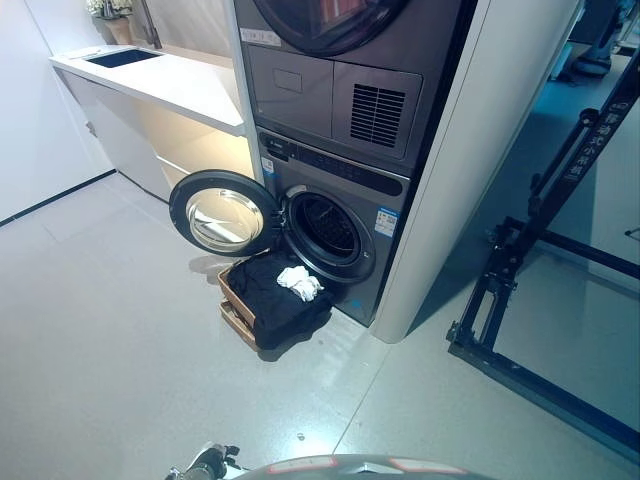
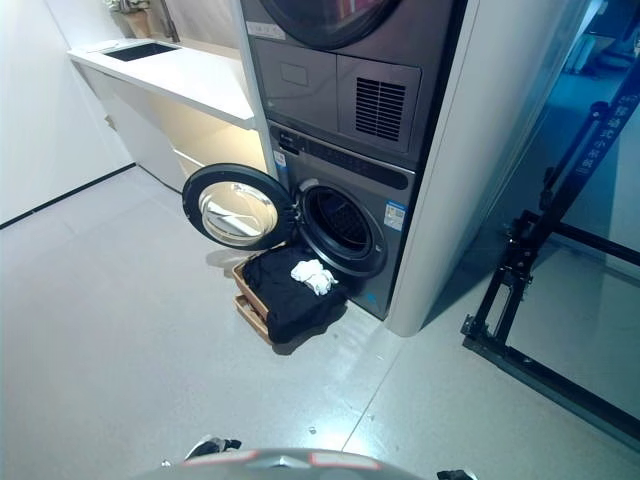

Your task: Put the clothes in the basket into the washing machine.

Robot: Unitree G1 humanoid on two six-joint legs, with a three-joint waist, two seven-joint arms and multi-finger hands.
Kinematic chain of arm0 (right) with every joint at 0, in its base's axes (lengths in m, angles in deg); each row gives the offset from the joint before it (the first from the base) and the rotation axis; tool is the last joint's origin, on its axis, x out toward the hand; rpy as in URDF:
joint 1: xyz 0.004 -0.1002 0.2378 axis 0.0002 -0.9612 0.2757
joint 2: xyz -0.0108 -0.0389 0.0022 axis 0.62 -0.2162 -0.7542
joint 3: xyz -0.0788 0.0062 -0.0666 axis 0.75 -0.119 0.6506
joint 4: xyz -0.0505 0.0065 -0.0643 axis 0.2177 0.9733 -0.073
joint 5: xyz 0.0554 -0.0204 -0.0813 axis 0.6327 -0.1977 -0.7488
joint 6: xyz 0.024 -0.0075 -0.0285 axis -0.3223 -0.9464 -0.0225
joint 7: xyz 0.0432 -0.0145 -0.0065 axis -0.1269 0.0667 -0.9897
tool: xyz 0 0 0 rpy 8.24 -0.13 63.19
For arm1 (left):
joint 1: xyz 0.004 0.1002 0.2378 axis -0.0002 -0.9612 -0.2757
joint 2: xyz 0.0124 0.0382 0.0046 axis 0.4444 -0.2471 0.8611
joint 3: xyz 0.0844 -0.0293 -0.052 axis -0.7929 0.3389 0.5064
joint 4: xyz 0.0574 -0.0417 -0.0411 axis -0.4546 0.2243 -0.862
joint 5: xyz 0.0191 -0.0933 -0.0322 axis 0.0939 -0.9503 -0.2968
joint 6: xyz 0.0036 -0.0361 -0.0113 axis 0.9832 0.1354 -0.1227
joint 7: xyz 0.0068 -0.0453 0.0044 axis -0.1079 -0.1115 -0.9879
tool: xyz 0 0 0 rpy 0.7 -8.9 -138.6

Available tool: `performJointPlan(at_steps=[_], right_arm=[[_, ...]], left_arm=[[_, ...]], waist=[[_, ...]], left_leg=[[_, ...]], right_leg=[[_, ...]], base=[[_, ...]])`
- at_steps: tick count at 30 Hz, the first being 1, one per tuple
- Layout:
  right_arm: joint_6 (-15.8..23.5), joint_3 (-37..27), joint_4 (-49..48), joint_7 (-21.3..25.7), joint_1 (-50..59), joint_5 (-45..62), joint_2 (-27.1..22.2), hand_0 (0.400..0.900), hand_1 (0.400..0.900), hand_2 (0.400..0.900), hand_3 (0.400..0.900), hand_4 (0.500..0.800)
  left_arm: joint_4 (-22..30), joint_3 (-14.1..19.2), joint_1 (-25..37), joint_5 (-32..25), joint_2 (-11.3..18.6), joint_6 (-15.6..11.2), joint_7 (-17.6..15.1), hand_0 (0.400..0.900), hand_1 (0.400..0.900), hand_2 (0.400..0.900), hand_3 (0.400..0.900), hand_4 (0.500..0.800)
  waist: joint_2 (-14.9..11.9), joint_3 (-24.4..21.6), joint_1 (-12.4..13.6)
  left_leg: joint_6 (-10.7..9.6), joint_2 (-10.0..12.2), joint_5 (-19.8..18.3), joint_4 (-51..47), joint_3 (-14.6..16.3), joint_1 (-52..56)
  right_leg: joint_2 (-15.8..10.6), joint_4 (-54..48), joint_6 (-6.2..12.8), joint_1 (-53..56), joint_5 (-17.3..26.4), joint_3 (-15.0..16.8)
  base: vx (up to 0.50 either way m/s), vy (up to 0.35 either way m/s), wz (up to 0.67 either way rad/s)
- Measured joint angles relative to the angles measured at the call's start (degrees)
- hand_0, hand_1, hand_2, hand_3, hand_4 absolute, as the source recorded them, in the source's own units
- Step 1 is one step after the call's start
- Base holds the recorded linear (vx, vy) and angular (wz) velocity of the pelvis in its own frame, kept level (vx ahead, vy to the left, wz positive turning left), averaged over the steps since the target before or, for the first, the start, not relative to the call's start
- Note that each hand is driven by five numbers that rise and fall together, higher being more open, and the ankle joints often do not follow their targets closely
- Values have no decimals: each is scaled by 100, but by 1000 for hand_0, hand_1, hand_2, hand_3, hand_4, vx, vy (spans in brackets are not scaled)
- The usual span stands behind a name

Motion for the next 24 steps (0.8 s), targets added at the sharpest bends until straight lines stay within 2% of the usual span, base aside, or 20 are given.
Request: performJointPlan(at_steps=[13,24], right_arm=[[0,-1,7,-1,-3,2,-7,900,900,900,900,800],[4,-1,7,1,90,6,-69,900,900,900,900,800]], left_arm=[[-5,10,-2,-2,0,0,-1,900,900,900,900,800],[-4,10,81,-2,3,9,-18,900,900,900,900,800]], waist=[[12,6,-1],[96,111,-6]], left_leg=[[0,3,0,0,-26,-15],[-22,58,7,5,-30,-209]], right_leg=[[0,-16,0,0,0,-17],[52,61,-2,-222,-5,-4]], base=[[0,0,0],[21,-63,2]])
